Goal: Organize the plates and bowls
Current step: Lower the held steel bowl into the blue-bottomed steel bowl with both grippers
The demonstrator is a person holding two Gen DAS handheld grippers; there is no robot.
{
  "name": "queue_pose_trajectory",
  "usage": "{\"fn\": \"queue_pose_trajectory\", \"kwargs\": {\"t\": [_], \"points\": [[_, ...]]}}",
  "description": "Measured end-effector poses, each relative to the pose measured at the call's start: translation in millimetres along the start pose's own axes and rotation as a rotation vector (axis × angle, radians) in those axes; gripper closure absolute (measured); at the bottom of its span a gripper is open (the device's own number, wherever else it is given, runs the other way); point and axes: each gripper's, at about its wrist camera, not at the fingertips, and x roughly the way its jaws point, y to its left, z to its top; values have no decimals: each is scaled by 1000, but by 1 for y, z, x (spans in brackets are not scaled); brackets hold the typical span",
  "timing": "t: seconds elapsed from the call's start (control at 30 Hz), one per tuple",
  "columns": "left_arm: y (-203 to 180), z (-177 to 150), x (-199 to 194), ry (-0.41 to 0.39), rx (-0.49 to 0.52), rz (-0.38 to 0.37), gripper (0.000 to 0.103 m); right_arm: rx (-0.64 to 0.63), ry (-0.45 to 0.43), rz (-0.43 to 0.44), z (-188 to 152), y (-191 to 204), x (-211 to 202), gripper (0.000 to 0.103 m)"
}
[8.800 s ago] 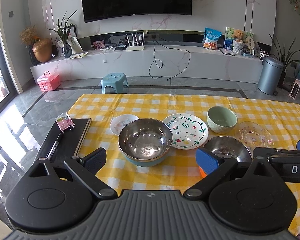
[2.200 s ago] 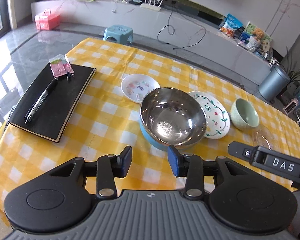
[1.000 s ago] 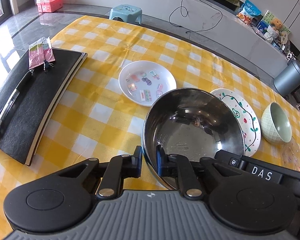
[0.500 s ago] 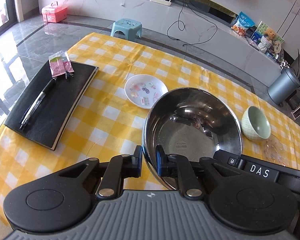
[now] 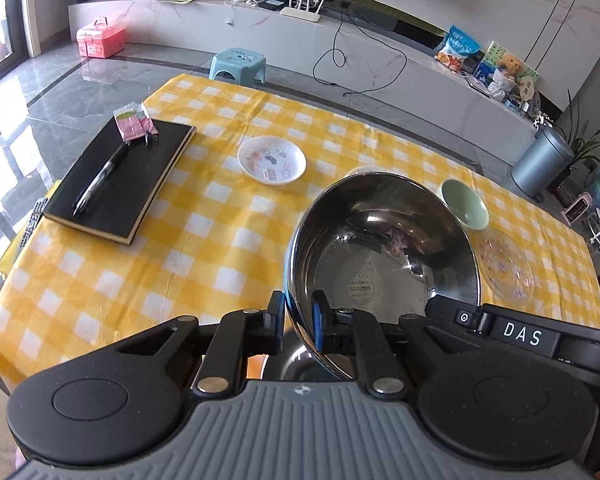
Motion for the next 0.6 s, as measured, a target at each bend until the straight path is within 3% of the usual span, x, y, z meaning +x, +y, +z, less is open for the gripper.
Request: {"fn": "queue_pose_trajectory", "kwargs": {"t": [0.6], "points": [[15,-44,11,157,-54,-36,87,42,119,-10,-44,-23,2,94]]}}
